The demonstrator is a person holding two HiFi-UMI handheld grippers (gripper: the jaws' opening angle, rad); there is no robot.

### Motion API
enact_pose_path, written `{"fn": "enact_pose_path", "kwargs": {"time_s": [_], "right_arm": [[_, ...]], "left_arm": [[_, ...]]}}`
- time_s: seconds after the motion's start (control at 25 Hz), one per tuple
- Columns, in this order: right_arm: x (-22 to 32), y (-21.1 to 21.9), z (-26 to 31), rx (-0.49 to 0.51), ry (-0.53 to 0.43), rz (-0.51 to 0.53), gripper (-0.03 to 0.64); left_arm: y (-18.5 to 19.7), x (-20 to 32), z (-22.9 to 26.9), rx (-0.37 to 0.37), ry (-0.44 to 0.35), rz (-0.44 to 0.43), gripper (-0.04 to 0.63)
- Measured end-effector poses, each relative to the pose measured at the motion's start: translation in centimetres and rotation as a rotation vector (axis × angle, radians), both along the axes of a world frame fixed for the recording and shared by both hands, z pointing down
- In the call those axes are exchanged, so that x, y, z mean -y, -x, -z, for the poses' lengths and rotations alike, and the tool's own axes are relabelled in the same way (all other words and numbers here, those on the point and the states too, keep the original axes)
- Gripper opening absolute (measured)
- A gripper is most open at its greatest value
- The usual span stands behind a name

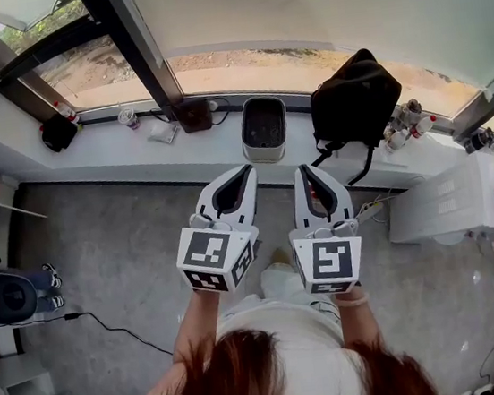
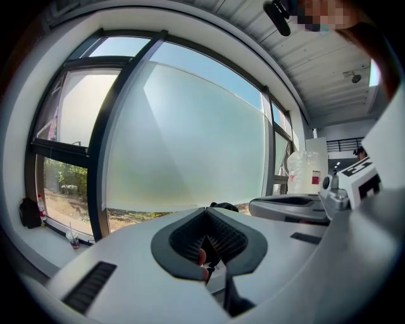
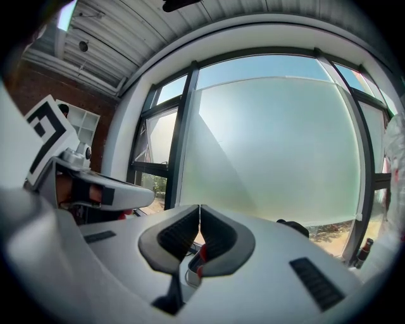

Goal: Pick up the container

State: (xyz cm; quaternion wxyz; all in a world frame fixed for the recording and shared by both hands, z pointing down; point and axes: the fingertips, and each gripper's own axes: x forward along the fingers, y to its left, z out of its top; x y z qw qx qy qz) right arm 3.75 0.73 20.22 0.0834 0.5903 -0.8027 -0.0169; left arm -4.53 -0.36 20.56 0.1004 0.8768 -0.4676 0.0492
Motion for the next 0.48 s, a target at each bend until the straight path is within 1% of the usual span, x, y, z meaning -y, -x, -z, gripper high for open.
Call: {"fn": "enact_pose_path", "kwargs": {"time_s": [0.28, 0.48], "right_arm": [[4.7, -1.9, -1.9, -0.014, 0.009, 0.022, 0.023], [7.2, -2.1, -3.8, -0.039, 0.032, 0.044, 0.022]], "left_arm": [[-1.4, 4.3, -2.0, 0.016, 0.013, 0.021, 0.014], [-0.4, 6.4, -4.2, 0.027, 0.038, 0.059, 0.014]]}}
